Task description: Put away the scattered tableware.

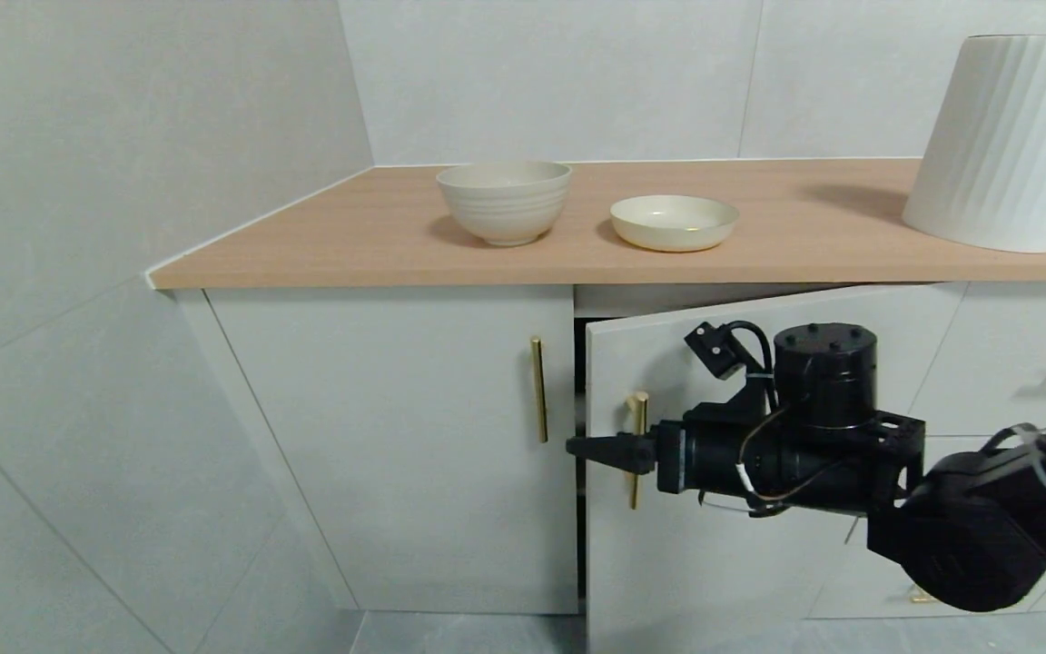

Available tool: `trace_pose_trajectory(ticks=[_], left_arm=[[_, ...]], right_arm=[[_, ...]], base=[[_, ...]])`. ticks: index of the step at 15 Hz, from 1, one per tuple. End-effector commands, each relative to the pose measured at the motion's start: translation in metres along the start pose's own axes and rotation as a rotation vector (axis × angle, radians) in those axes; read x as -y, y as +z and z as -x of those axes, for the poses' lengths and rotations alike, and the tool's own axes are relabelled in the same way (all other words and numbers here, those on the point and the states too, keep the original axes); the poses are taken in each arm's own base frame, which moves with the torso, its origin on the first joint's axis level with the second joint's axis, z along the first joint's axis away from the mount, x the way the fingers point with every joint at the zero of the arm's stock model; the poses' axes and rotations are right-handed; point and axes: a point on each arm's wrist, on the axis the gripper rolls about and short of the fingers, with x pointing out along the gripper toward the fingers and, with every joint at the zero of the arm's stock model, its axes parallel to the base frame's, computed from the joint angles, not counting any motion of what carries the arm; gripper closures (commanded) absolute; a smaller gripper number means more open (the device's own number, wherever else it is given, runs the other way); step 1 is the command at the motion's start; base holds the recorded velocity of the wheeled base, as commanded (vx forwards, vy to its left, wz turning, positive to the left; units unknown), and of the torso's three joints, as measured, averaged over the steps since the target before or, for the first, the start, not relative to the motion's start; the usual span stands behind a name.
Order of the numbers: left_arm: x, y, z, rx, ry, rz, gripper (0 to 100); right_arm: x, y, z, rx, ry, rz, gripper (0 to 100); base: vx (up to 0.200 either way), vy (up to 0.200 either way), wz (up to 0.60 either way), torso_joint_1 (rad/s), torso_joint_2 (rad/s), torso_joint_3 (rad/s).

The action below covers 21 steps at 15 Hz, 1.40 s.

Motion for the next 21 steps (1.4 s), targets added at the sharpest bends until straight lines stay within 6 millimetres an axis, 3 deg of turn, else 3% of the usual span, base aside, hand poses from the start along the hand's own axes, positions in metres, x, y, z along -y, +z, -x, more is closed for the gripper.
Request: trace_pose_trajectory(ticks=[1, 9, 21], left_arm=[[0.0, 0.0, 0.0, 0.0, 0.0, 0.0, 0], [0.0, 0.0, 0.0, 0.0, 0.0, 0.0, 0], [0.0, 0.0, 0.0, 0.0, -0.004, -0.034, 0]], right_arm=[[-0.022, 0.004, 0.032, -0.009, 0.056, 0.01, 0], [-0.037, -0.025, 0.083, -0.074, 0.117, -0.005, 0], [-0.041, -0.033, 0.094, -0.112, 0.168, -0.01, 0]], base=[[0.0, 0.0, 0.0, 0.0, 0.0, 0.0], [0.0, 0.0, 0.0, 0.0, 0.0, 0.0], [0.0, 0.0, 0.0, 0.0, 0.0, 0.0]])
